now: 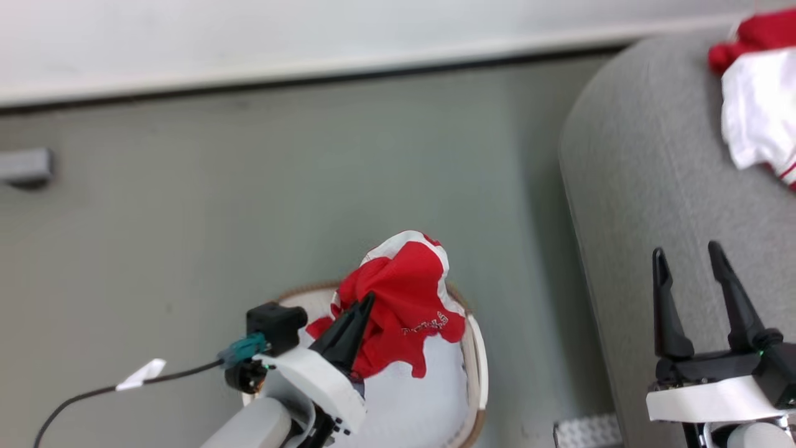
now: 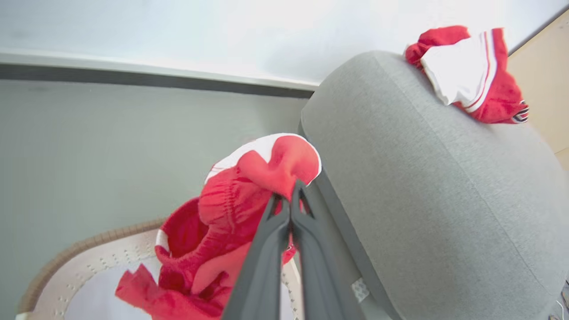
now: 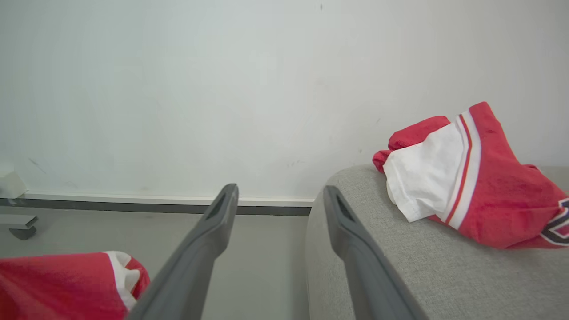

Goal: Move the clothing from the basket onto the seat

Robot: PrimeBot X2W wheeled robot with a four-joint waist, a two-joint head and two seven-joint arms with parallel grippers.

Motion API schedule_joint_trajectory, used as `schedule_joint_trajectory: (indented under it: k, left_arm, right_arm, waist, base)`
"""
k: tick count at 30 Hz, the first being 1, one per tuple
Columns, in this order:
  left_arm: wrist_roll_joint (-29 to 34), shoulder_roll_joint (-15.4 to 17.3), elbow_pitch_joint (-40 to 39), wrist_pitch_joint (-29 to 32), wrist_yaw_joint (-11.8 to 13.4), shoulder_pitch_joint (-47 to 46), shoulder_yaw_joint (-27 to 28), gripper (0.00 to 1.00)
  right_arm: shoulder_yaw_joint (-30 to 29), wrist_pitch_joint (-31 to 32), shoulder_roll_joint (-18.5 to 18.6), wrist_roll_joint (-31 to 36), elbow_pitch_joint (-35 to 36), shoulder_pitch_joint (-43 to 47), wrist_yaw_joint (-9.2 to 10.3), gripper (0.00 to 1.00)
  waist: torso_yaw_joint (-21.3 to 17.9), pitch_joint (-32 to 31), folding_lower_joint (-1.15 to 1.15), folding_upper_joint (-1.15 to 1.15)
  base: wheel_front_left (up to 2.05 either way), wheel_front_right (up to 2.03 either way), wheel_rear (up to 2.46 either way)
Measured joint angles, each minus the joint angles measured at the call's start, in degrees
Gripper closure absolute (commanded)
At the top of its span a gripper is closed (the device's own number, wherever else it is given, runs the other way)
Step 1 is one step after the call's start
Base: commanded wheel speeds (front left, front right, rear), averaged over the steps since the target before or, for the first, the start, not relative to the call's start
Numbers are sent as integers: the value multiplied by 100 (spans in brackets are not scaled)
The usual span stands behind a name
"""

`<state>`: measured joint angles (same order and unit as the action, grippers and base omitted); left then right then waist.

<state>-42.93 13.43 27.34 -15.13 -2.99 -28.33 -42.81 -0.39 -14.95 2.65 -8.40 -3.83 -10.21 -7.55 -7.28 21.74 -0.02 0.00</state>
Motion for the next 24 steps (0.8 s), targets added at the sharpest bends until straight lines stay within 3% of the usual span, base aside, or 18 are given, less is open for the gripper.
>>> schedule_joint_trajectory:
  k: [13, 24]
  left_arm:
    - [-5, 625, -2130, 285, 1021, 379, 536, 100]
    - [53, 1122, -3251, 723, 1571, 304, 855, 100]
  right_arm:
    - [339, 0, -3, -19, -431, 397, 0, 0]
    - [743, 0, -1, -230, -639, 744, 0, 0]
  waist:
    - [276, -1578, -1, 0]
    - [306, -2358, 0, 0]
  base:
    - [0, 0, 0]
    - [0, 0, 0]
